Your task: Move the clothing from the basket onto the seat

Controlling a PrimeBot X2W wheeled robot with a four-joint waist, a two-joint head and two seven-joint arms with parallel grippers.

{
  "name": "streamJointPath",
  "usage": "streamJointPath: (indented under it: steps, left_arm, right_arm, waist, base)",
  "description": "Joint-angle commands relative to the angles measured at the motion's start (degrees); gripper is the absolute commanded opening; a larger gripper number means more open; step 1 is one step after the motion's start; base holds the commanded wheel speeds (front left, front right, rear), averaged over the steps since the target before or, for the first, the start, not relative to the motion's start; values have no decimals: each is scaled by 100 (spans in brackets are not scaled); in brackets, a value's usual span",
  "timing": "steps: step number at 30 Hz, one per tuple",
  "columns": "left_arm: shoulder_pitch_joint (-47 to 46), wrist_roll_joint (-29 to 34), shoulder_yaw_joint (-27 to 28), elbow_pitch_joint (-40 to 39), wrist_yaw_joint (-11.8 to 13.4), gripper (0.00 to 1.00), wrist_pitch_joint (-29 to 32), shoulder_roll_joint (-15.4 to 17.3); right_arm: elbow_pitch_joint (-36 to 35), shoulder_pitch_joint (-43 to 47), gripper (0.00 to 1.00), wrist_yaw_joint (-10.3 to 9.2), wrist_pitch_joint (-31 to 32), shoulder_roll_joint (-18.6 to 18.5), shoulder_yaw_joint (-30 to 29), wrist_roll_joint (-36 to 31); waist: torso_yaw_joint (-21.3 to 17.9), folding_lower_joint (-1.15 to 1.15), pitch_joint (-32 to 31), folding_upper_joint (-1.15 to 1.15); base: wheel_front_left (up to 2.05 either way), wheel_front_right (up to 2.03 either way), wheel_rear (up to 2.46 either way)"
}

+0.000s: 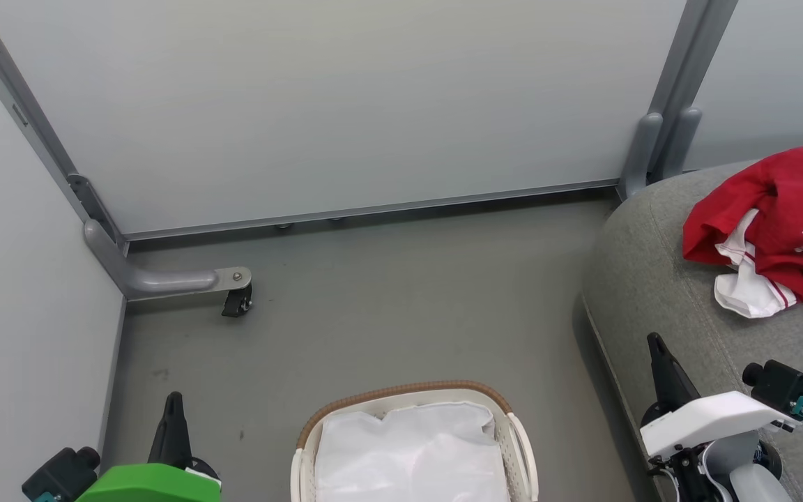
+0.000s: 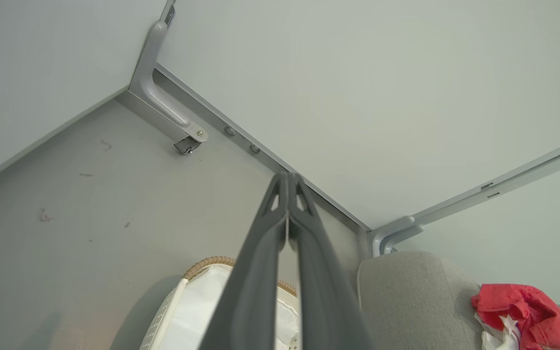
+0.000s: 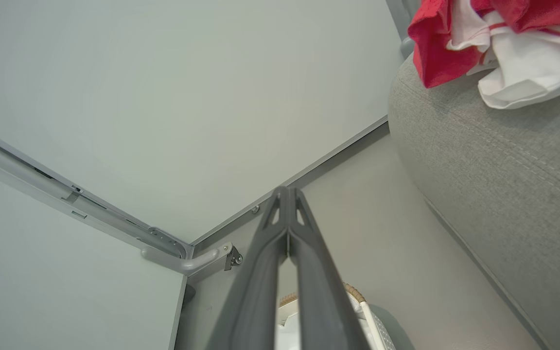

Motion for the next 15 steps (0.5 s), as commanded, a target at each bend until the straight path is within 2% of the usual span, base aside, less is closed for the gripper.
streamJointPath:
  steps: [1, 15]
  left_arm:
    - [-198, -181, 54, -92, -36, 0, 51, 15]
    - [-333, -1069, 208, -120, -98, 0, 318, 17]
  right_arm:
    - [-109, -42, 0, -2, 51, -34, -48, 222]
    - [-221, -28, 0, -3, 318, -40, -178, 1252]
  waist:
    - [-3, 0, 2, 0]
    - [-34, 0, 18, 0]
  base:
    - [0, 0, 0]
    - [0, 0, 0]
